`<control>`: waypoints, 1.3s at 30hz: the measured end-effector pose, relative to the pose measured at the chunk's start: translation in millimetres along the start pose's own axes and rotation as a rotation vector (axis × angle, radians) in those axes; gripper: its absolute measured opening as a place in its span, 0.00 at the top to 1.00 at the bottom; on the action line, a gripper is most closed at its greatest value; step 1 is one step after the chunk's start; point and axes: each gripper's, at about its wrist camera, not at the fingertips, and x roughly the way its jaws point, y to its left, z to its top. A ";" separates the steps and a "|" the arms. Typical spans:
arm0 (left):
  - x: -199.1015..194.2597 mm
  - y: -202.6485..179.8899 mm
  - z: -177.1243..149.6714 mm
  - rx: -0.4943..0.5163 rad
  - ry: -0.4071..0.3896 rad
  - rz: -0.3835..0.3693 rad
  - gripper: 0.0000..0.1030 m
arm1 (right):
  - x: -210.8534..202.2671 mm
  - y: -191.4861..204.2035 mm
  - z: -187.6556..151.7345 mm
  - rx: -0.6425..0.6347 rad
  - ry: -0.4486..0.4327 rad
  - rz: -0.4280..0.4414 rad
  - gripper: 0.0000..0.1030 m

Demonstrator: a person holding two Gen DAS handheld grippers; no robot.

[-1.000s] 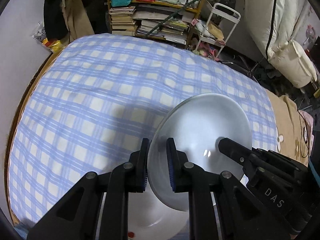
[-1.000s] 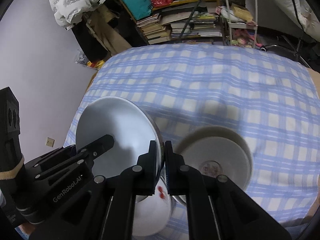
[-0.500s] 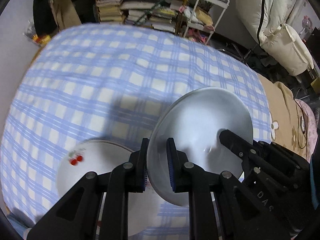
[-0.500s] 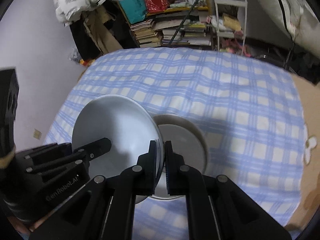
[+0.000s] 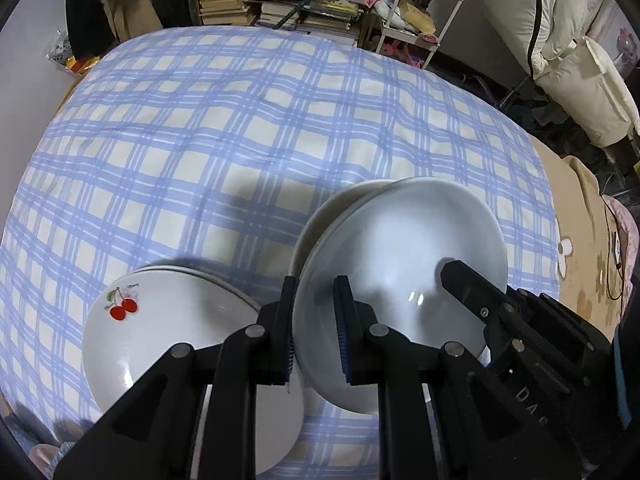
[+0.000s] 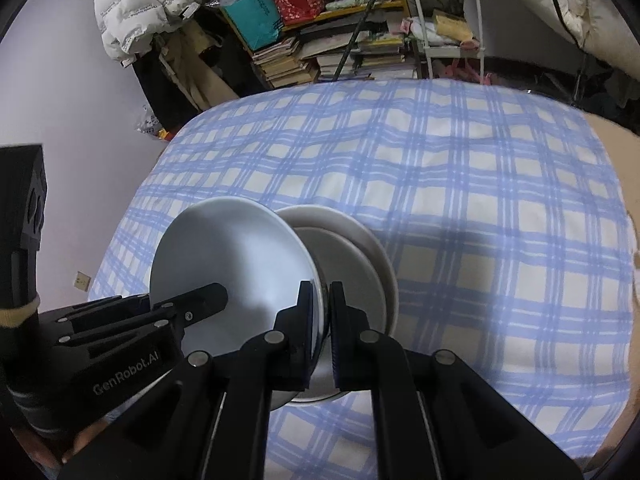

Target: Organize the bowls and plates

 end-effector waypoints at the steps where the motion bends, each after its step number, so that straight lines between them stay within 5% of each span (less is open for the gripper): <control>1: -0.1 -1.6 0.8 0.003 -0.002 -0.001 0.82 | -1.5 0.1 -0.4 -0.003 -0.011 -0.012 0.91; 16: 11.2 -20.3 2.8 0.036 0.011 0.042 0.82 | 0.6 -18.5 -10.6 0.095 -0.024 -0.058 0.91; 21: 5.9 -26.7 2.0 0.089 -0.031 0.143 0.83 | 6.0 -15.2 -12.2 0.083 -0.009 -0.067 0.88; 27: -2.4 -10.9 2.5 0.039 -0.040 0.128 0.83 | 9.1 -1.3 -13.3 0.015 -0.021 -0.105 0.85; 39: -12.3 10.6 -1.4 0.006 -0.060 0.112 0.83 | 7.3 -10.0 -12.2 0.082 0.022 -0.030 0.77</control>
